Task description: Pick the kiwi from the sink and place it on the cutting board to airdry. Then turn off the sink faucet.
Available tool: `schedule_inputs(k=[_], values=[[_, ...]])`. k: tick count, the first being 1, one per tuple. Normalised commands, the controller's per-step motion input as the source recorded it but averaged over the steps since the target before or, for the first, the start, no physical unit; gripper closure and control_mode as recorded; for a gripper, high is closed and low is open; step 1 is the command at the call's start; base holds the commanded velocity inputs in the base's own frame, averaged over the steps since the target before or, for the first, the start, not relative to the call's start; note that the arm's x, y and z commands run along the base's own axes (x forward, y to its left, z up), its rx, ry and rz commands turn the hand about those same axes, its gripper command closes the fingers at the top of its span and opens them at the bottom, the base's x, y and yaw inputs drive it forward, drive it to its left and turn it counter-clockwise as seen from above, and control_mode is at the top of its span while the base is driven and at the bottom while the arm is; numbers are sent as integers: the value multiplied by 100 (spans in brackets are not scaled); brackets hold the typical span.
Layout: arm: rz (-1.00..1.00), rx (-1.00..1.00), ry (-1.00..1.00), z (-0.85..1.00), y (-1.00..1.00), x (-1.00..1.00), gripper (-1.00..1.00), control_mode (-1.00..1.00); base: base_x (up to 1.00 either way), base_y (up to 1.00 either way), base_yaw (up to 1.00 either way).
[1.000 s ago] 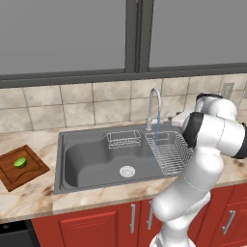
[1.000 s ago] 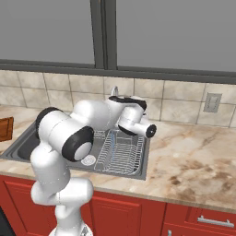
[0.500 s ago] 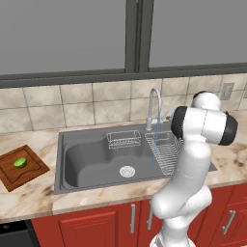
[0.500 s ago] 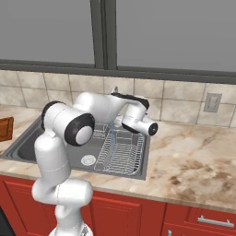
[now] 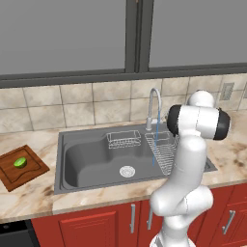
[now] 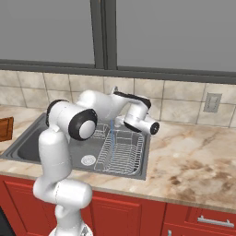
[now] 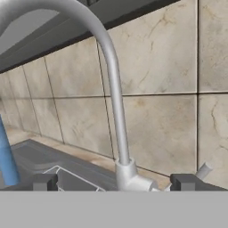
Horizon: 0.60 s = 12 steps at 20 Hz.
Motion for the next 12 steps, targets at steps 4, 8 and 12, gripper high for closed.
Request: schedule_inputs(k=[4,8,12], values=[[0,0,0,-10,0,24,-100,-100,0,0,0],[0,0,0,-12,0,20,-100,-100,0,0,0],[0,0,0,-13,0,18,-100,-100,0,0,0]])
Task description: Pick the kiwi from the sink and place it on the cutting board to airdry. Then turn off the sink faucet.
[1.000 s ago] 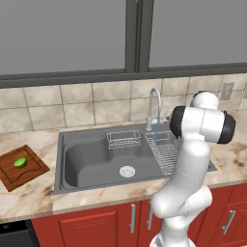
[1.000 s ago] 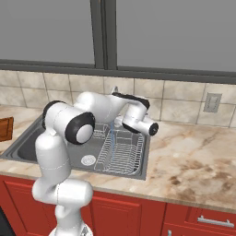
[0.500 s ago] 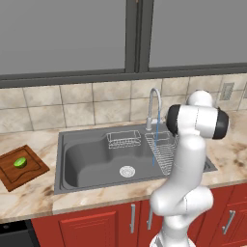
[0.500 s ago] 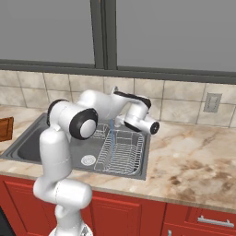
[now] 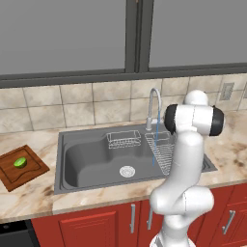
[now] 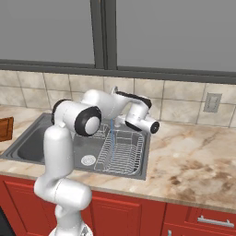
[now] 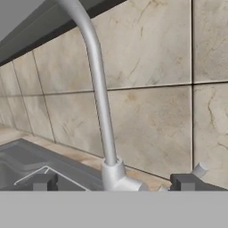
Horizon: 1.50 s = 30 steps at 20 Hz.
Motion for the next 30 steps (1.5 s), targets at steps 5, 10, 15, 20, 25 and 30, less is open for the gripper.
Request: schedule_inputs(k=[5,10,15,20,25,30], values=[[0,0,0,-11,0,20,-100,-100,0,0,0],[0,0,0,-11,-5,13,-100,-100,0,0,0],[0,0,0,-10,-16,3,-100,-100,0,0,0],[0,0,0,-10,-14,7,-100,-100,0,0,0],[0,0,0,-10,-6,21,-100,-100,0,0,0],[0,0,0,-10,-5,26,-100,-100,0,0,0]])
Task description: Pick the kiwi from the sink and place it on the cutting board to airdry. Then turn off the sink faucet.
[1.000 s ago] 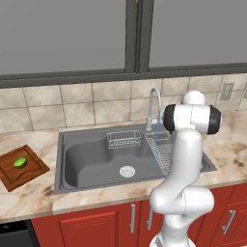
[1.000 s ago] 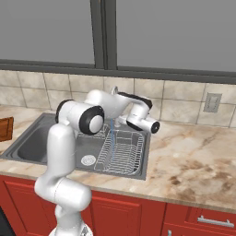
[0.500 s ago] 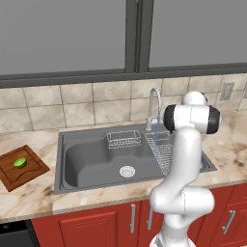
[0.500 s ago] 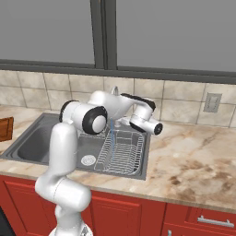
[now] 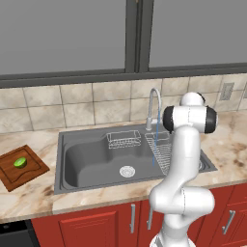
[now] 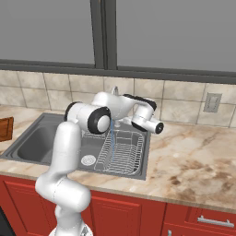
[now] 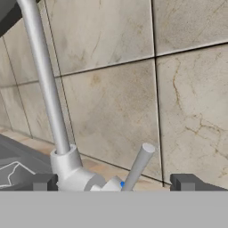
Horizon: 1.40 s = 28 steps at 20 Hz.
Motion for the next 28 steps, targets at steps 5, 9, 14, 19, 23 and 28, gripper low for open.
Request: schedule_inputs(k=[5,9,14,19,23,28], values=[[0,0,0,-11,-8,22,-100,-100,0,0,0],[0,0,0,-11,-2,25,-100,-100,0,0,0],[0,0,0,-12,0,30,-100,-100,0,0,0],[0,0,0,-6,0,34,-100,-100,0,0,0],[0,0,0,-2,0,34,-100,-100,0,0,0],[0,0,1,-3,0,36,-100,-100,0,0,0]])
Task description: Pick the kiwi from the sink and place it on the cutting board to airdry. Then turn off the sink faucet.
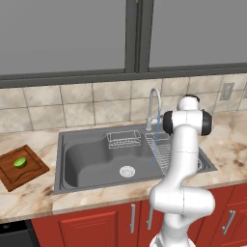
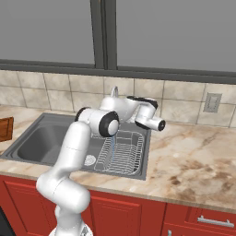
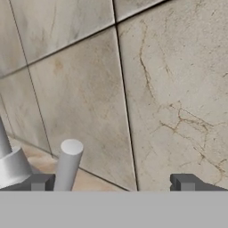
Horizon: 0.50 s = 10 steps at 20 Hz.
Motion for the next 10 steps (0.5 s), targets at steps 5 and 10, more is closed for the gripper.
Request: schedule_inputs(k=[5,10], values=[[1,0,0,0,21,25,-100,-100,0,0,0],[7,0,-1,9,53,16,-100,-100,0,0,0]])
